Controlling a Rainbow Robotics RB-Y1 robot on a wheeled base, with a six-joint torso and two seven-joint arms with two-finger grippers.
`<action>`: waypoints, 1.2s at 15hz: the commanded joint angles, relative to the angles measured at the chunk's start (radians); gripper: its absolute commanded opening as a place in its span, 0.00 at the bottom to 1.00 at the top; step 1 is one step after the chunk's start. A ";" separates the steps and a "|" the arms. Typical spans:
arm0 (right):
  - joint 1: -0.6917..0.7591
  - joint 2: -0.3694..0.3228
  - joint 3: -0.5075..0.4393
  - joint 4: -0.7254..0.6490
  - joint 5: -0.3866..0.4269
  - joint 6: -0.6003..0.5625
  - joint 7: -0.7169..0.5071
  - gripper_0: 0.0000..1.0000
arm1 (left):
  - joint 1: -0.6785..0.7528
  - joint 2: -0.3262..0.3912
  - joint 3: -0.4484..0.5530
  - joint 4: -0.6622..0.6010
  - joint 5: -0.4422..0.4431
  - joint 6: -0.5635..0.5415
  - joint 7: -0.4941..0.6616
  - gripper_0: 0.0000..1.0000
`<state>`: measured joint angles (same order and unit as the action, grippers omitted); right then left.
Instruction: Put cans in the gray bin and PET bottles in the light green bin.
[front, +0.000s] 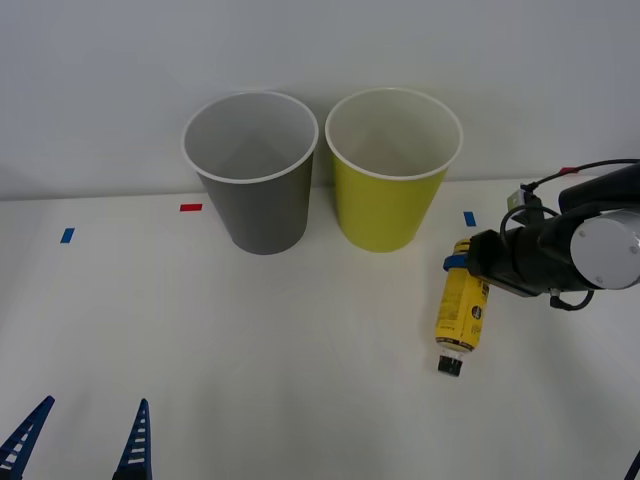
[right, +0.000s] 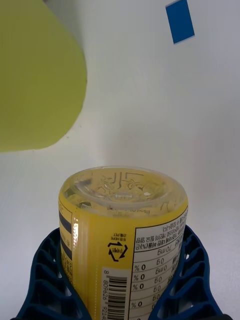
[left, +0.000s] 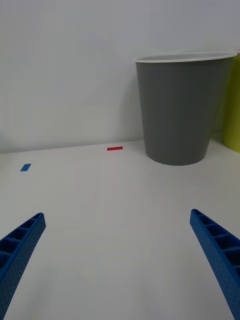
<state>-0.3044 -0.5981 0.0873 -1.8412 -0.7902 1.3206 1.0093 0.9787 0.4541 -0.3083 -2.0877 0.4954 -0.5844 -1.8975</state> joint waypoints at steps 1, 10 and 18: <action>0.110 0.084 -0.161 -0.156 -0.003 -0.001 0.173 0.00 | 0.000 0.000 0.000 0.000 0.000 0.000 0.000 1.00; 0.228 0.284 -0.423 -0.428 -0.007 0.000 0.583 0.00 | 0.000 0.000 0.000 0.000 0.000 0.000 0.000 1.00; 0.194 0.319 -0.386 -0.583 -0.015 -0.287 0.607 0.00 | 0.000 0.000 0.000 0.000 0.000 0.000 0.000 1.00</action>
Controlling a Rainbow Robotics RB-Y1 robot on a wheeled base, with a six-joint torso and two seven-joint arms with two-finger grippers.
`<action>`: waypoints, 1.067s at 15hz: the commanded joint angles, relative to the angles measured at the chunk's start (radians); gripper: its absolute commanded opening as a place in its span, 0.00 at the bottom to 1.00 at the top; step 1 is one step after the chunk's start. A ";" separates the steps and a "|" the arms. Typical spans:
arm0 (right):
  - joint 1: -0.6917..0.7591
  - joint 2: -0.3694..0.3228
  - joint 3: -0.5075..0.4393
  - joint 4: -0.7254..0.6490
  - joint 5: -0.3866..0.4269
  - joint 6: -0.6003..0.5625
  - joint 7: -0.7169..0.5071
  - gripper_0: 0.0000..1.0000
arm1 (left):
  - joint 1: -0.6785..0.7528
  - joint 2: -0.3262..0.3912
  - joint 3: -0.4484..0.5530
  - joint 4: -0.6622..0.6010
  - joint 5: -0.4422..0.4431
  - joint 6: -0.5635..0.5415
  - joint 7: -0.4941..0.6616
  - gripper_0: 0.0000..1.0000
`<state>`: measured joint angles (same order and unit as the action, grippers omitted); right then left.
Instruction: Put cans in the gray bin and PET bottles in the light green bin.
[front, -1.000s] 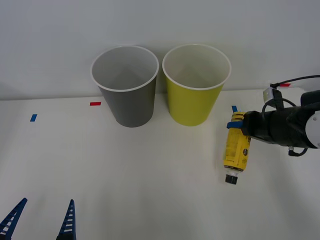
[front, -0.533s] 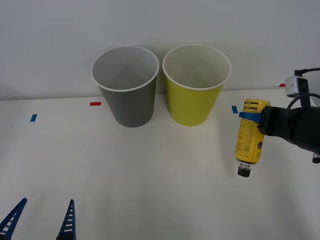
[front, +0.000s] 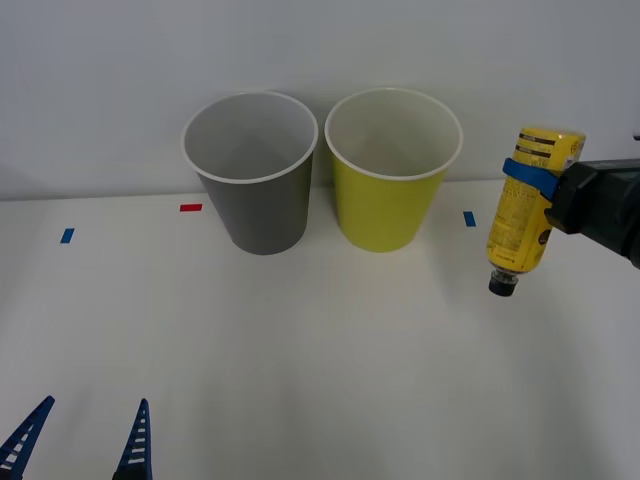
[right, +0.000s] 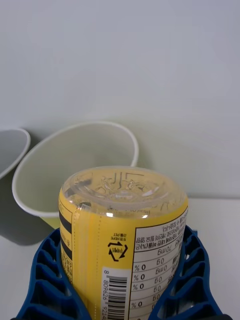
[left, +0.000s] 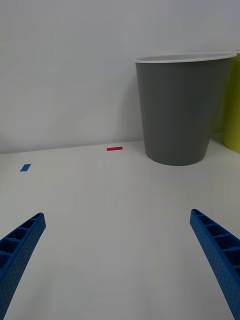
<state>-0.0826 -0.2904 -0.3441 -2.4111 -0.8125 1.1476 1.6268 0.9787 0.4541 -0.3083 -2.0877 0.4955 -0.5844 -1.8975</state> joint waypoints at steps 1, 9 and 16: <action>-0.059 0.027 0.050 -0.014 0.015 -0.120 -0.008 0.00 | 0.000 0.000 0.000 0.000 0.000 0.000 0.000 1.00; -0.273 0.079 0.178 -0.017 0.276 -0.120 -0.033 0.00 | 0.000 0.000 0.000 0.000 0.000 0.000 0.000 1.00; -0.417 0.065 0.387 0.135 0.581 -0.232 -0.173 0.00 | 0.000 0.000 0.000 0.000 0.000 0.000 0.000 1.00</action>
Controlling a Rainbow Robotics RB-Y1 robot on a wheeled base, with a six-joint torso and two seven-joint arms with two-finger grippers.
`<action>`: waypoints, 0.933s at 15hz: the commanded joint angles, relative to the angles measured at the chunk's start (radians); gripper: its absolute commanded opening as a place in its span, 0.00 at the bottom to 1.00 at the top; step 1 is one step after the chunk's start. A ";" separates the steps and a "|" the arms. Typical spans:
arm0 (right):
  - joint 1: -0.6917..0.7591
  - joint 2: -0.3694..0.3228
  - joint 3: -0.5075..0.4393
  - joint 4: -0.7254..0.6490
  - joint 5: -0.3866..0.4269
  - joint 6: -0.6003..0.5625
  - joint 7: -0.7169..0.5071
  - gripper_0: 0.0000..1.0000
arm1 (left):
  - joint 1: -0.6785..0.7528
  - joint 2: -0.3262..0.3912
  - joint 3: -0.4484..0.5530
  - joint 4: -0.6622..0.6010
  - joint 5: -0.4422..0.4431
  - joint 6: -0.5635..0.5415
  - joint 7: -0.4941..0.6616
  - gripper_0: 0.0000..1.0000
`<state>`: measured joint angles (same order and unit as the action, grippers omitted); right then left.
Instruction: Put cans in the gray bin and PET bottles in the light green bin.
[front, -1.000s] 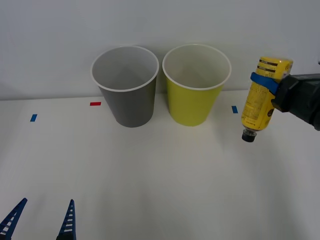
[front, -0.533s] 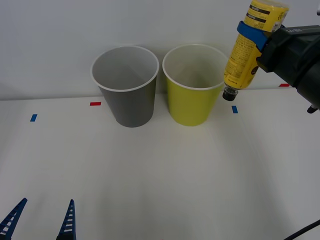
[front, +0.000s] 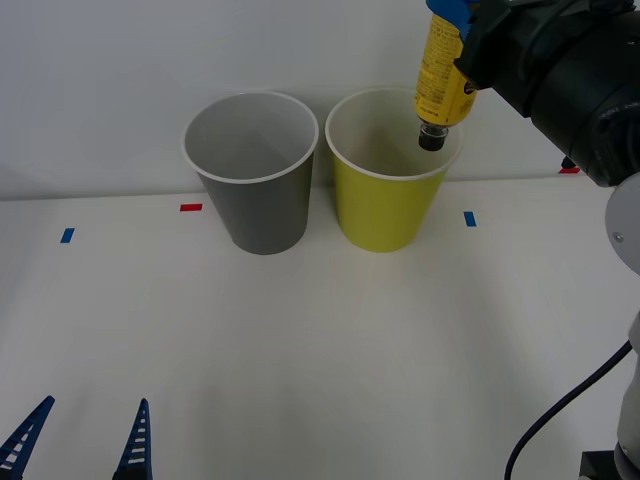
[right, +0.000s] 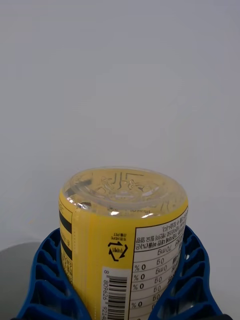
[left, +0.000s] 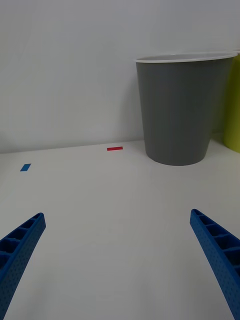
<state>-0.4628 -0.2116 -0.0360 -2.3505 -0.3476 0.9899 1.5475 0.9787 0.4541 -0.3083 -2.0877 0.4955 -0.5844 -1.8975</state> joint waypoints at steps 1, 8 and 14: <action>-0.054 -0.026 0.108 0.120 0.176 -0.122 -0.145 0.00 | 0.000 0.000 0.000 0.000 0.000 0.000 0.000 1.00; -0.123 -0.092 0.153 0.349 0.176 -0.335 -0.210 0.00 | 0.000 0.000 0.000 0.000 0.000 0.000 0.000 1.00; -0.146 -0.120 0.162 0.419 0.208 -0.389 -0.214 0.00 | 0.000 0.000 0.000 0.000 0.000 0.000 0.000 1.00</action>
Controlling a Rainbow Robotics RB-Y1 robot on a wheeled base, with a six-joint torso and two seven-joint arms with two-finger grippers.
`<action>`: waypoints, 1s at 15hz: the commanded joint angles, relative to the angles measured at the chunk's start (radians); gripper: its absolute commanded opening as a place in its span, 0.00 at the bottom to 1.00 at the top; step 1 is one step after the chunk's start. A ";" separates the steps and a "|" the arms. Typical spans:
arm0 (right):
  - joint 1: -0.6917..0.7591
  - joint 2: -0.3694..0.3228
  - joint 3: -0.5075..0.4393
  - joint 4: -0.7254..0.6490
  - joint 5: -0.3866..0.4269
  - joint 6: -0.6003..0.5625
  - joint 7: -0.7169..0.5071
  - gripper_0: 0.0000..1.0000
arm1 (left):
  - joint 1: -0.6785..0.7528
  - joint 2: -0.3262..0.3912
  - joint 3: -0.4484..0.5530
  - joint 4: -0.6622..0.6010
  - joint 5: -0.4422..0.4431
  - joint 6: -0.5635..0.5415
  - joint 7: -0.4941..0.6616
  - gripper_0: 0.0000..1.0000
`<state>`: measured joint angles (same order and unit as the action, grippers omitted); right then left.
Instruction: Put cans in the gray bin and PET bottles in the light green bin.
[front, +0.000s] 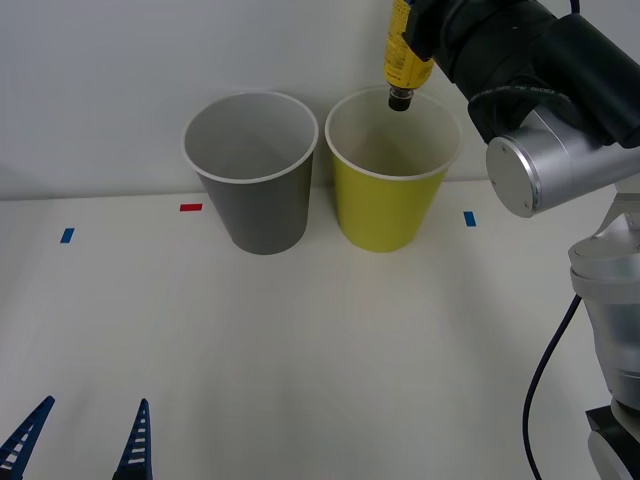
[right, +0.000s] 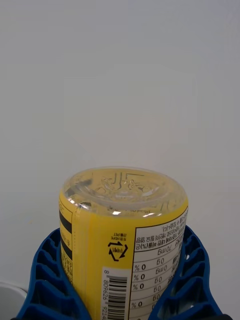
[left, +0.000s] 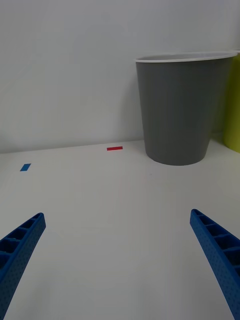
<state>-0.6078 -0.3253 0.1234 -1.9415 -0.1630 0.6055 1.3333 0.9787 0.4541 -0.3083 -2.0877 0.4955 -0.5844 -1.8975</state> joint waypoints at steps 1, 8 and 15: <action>-0.001 -0.004 0.005 0.016 0.031 -0.007 -0.002 0.00 | 0.000 0.000 0.000 0.000 0.000 0.000 0.000 1.00; -0.010 0.028 0.027 0.050 0.063 -0.049 -0.002 1.00 | 0.000 0.000 0.000 0.000 0.000 0.000 0.000 1.00; 0.013 0.049 0.039 0.013 0.146 -0.033 -0.003 1.00 | 0.000 0.000 0.000 0.000 0.000 0.000 0.000 1.00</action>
<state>-0.6112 -0.2812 0.1653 -1.9087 -0.0387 0.5627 1.3345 0.9787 0.4541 -0.3083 -2.0877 0.4955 -0.5844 -1.8975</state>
